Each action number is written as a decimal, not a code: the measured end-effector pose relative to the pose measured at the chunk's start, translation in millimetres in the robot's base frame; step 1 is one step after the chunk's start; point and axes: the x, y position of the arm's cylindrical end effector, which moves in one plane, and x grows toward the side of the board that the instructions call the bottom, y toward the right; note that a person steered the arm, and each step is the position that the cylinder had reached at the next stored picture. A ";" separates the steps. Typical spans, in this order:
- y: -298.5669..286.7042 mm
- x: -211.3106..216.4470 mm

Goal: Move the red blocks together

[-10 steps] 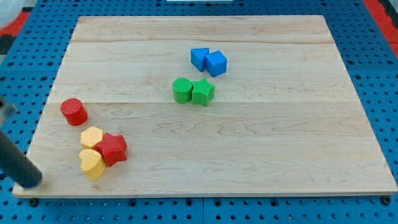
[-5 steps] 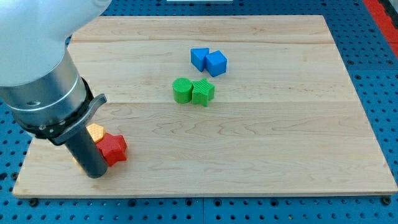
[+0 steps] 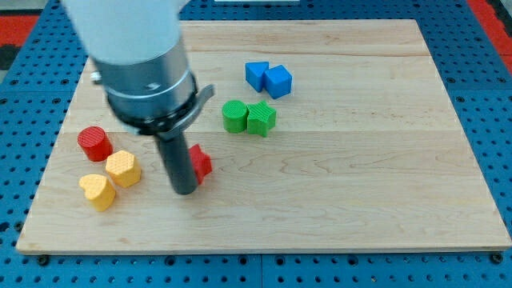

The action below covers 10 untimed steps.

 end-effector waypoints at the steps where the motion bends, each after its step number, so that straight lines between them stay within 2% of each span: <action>1: 15.6 -31.5; 2: 50.1 -31.0; 3: 80.7 -60.0; 5: -41.8 -66.7; 6: -81.0 -87.0; 7: -83.7 -161.3; 8: -157.8 -154.7; 9: -212.6 -91.2; 10: -199.1 -34.0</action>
